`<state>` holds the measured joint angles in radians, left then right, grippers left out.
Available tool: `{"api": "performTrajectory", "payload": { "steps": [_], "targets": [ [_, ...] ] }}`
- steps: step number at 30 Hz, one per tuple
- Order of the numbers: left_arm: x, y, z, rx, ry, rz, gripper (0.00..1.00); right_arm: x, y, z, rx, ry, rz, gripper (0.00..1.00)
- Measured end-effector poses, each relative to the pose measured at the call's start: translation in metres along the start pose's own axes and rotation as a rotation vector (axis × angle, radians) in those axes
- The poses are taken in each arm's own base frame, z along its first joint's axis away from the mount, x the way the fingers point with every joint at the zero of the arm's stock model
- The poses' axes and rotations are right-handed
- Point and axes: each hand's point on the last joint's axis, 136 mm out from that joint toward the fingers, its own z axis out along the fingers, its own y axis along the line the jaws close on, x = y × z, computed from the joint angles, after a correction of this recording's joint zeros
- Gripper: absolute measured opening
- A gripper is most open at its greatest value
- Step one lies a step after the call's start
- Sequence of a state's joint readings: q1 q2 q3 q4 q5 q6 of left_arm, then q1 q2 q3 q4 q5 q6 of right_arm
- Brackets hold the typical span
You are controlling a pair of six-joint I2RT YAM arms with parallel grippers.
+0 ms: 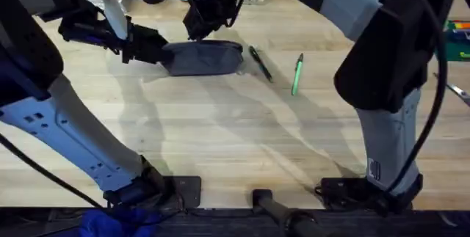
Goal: Unzip the bag, pick up the pens from the table one at a time and place them inside, then zip the bag closed.
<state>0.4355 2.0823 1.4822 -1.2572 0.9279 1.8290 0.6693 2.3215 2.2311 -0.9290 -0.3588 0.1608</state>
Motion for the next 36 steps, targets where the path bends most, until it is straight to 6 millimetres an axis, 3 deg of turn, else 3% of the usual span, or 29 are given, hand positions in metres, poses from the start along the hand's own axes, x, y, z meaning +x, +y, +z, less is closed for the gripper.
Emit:
{"api": "performTrajectory", "payload": {
  "steps": [36],
  "targets": [
    [0.001, 0.001, -0.001, -0.004, 0.0, -0.001, 0.042, -0.021, 0.031, 0.009, -0.014, -0.097, -0.097, 0.03]
  ]
}}
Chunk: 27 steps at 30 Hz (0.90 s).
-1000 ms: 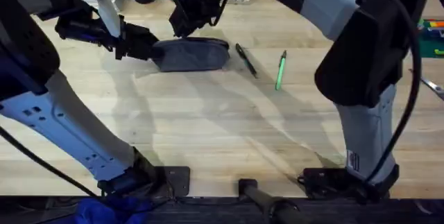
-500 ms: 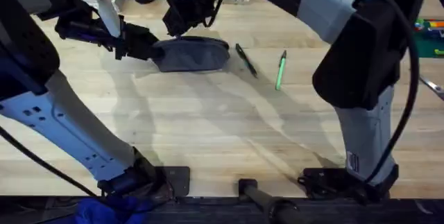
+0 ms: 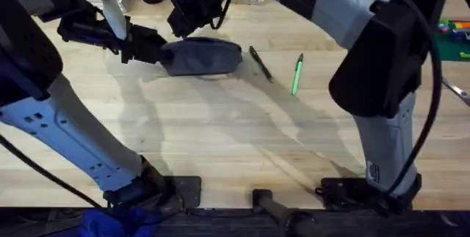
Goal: Unzip the bag, pick up the pens from the table one at a time and place them inside, then zip the bag closed.
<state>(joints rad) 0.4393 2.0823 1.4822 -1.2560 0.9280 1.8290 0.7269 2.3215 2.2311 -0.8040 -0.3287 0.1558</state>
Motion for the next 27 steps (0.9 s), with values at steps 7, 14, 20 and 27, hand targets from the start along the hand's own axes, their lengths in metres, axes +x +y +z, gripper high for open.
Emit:
{"api": "performTrajectory", "payload": {
  "steps": [7, 14, 20, 27],
  "targets": [
    [0.0, 0.0, 0.0, 0.0, 0.0, 0.0, 0.042, -0.001, 0.004, 0.002, 0.004, -0.006, -0.011, 0.03],
    [0.0, 0.0, 0.0, 0.0, 0.0, 0.0, 0.042, -0.002, 0.006, 0.011, -0.007, -0.014, -0.021, 0.03],
    [0.0, 0.0, 0.0, 0.001, 0.001, 0.0, 0.042, 0.0, 0.019, 0.025, -0.035, -0.012, -0.044, 0.029],
    [0.0, 0.0, 0.0, 0.001, 0.001, 0.0, 0.042, 0.0, 0.02, 0.025, -0.036, -0.014, -0.045, 0.029]
  ]
}}
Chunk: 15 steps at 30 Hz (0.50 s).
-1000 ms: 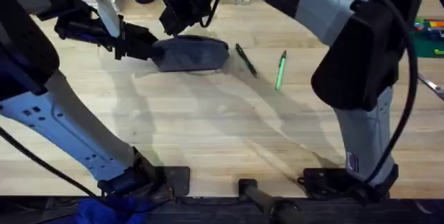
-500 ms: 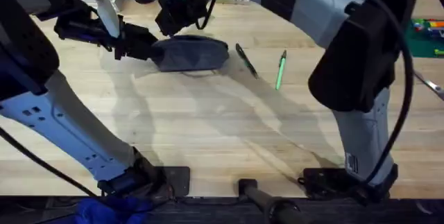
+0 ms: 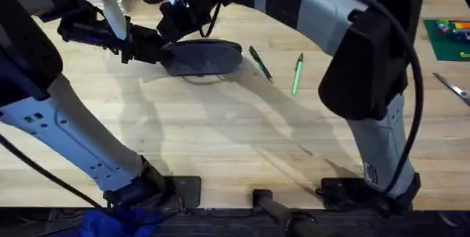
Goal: Unzip the bag, pick up the pens from the table one at a time and place them inside, then zip the bag closed.
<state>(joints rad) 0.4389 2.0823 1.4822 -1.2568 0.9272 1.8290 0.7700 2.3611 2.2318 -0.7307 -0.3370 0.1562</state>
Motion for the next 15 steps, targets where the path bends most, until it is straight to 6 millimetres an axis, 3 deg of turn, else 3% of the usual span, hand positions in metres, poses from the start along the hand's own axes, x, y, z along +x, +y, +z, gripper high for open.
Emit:
{"api": "performTrajectory", "payload": {
  "steps": [12, 15],
  "targets": [
    [0.0, -0.0001, 0.0, 0.0, 0.0, 0.0, 0.042, 0.0005, -0.0001, 0.0, 0.0, 0.002, 0.001, 0.031],
    [-0.0001, 0.0, 0.0, 0.0, 0.0, 0.0, 0.042, 0.0008, 0.0016, 0.0001, -0.007, 0.004, 0.001, 0.17]
  ]
}}
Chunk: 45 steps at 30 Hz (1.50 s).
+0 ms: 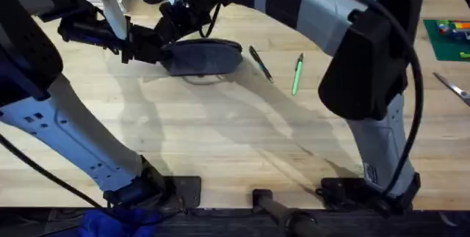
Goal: Unzip the bag, pick up the pens from the table one at a time and place them inside, then zip the bag closed.
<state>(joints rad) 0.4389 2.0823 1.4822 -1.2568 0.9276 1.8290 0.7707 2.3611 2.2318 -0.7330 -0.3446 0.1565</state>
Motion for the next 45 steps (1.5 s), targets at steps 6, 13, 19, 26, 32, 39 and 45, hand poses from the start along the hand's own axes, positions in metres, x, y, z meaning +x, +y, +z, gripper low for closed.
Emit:
{"api": "performTrajectory", "payload": {
  "steps": [6, 13, 19, 26, 32, 39, 45],
  "targets": [
    [0.0, 0.0, 0.0, 0.0, 0.0, 0.001, 0.042, 0.0, 0.01, 0.001, -0.033, 0.003, -0.009, 0.534],
    [0.0, 0.0, 0.0, 0.001, 0.0, 0.001, 0.042, 0.0, 0.015, 0.0, -0.048, 0.004, -0.013, 0.996],
    [0.0, 0.0, 0.0, 0.001, 0.0, 0.001, 0.042, -0.002, 0.008, -0.002, -0.04, 0.0, -0.002, 0.996],
    [0.0, 0.0, 0.0, 0.001, 0.0, 0.001, 0.042, 0.008, -0.009, -0.01, 0.002, 0.042, 0.025, 0.996],
    [0.0, 0.0, 0.0, 0.001, 0.0, 0.001, 0.042, 0.009, -0.016, -0.039, 0.069, 0.051, -0.004, 0.995],
    [0.0, 0.0, 0.0, 0.001, 0.0, 0.001, 0.042, 0.002, -0.014, -0.082, 0.112, 0.024, -0.026, 0.995],
    [0.0, 0.0, 0.0, 0.001, 0.0, 0.001, 0.042, 0.005, -0.02, -0.119, 0.167, 0.027, -0.031, 0.995]
  ]
}}
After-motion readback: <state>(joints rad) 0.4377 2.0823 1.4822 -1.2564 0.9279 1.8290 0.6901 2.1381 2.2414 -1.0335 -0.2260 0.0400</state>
